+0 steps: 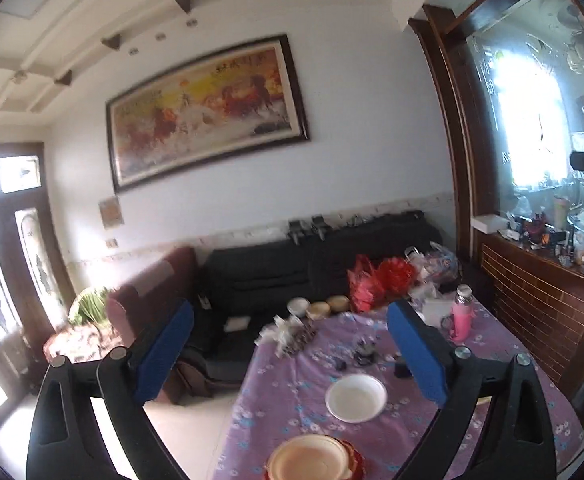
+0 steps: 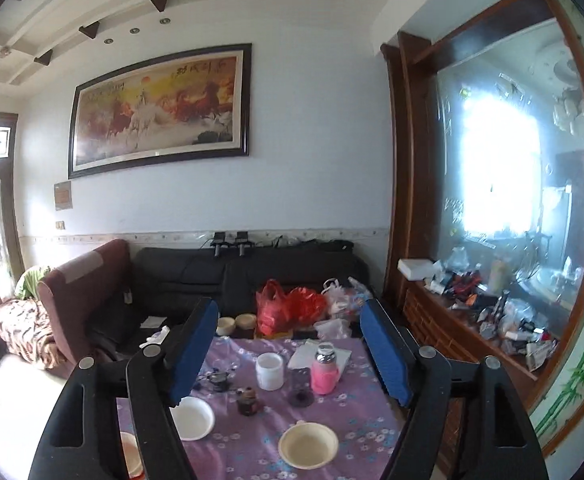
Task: Organize plates and bowls
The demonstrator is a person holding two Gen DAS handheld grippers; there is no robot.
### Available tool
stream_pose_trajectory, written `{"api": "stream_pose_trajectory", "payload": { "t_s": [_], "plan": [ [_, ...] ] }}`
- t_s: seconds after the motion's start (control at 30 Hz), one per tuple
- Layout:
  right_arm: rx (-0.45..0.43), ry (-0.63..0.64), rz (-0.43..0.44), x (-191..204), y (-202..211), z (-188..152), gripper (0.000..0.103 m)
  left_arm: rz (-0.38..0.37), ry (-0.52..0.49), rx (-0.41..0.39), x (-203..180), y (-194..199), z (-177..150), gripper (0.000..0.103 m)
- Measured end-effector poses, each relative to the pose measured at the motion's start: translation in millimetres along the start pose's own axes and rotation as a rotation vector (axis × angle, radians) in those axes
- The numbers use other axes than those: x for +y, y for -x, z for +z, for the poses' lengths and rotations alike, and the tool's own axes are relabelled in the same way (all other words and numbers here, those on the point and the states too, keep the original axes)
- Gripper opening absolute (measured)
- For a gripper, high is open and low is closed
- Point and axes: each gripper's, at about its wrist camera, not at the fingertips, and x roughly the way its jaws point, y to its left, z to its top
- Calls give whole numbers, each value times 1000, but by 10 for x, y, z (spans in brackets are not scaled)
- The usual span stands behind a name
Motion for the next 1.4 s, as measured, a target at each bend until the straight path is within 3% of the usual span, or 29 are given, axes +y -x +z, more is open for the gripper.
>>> {"api": "stream_pose_trajectory", "payload": {
  "t_s": [0.1, 0.33, 0.43, 0.53, 0.57, 0.7, 0.73, 0.8, 0.97, 1.23, 1.4],
  "plan": [
    [53, -7, 46, -14, -383, -342, 80, -142, -26, 125, -281, -444, -414, 98],
    [332, 36, 54, -232, -1684, -1837, 80, -393, 20, 384, -1039, -1397, -1526, 97],
    [451, -55, 45, -567, -2195, -2487, 74, -487, 64, 519, -1402, -1870, -1955, 97],
    [540, -188, 16, -991, -2580, -2991, 60, -518, 75, 629, -1812, -2319, -2281, 96],
    [557, -241, 8, -1134, -2714, -3129, 59, -519, 73, 646, -1929, -2444, -2357, 94],
    [557, -313, -47, -1502, -3048, -3538, 58, -537, 71, 735, -2414, -2943, -2642, 48],
    [556, -319, -55, -1552, -3110, -3617, 58, -543, 93, 767, -2489, -3062, -2707, 41],
    [562, -348, -44, -1619, -3283, -3779, 58, -541, 168, 825, -2624, -3305, -2834, 40],
    [541, -354, -57, -1676, -3530, -4026, 58, -505, 222, 847, -2842, -3692, -2989, 40],
    [542, -402, 23, -1752, -3689, -4234, 58, -537, 276, 825, -3136, -4027, -2949, 40],
    [588, -424, 72, -1757, -3750, -4347, 36, -531, 238, 825, -3367, -4106, -2947, 40]
  ]
}}
